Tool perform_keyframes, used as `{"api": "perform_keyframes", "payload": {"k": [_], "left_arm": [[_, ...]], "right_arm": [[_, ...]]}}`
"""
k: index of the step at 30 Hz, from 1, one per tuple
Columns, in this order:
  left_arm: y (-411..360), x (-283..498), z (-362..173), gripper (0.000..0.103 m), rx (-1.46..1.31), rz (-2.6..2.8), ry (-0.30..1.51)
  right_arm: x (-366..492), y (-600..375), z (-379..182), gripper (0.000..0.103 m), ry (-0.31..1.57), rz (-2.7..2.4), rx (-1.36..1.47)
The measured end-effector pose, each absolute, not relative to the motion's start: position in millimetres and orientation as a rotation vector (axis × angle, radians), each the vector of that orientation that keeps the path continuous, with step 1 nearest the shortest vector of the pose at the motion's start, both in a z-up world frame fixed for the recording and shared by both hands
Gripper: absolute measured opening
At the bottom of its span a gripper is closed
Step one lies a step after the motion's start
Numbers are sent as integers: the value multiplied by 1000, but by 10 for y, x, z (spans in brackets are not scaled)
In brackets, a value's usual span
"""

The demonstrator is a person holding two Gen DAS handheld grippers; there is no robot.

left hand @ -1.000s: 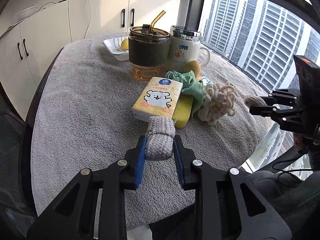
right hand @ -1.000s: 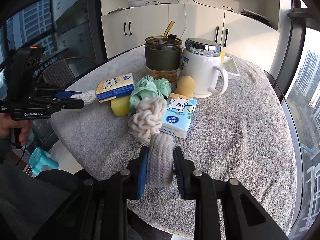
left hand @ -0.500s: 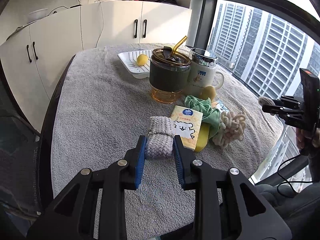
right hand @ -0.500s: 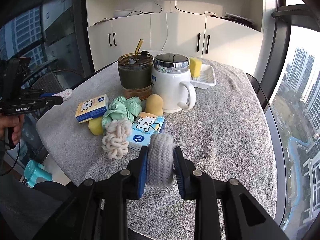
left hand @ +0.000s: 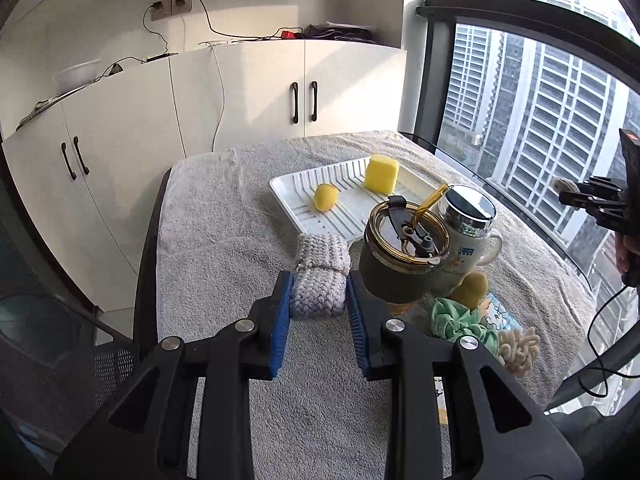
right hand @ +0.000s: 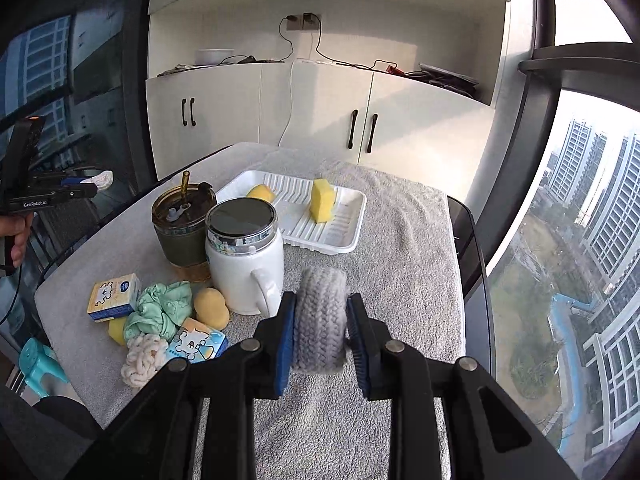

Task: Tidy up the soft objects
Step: 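Carry the knitted sock over the white tray and lower it in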

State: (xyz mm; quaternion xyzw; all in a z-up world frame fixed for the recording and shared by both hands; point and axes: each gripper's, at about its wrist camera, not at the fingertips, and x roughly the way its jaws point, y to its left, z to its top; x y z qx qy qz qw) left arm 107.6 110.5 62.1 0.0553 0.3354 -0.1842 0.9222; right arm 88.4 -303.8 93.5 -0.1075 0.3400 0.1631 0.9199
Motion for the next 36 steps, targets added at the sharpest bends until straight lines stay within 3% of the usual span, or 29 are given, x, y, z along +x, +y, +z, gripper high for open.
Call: {"api": "perform_keyframes", "payload": {"k": [19,27,36], "left_arm": [[692,2450,897,25,209,-423,729],[520,3008,580,25,203,-431,801],[485,3454,-33,25,186,-403,923]], "right_arm": [[2357,-2847,1227,27,709,375,-331],[3043,-2666,969,27,768,423,-343],[3561,-2470,300,28,887,471,-355]]}}
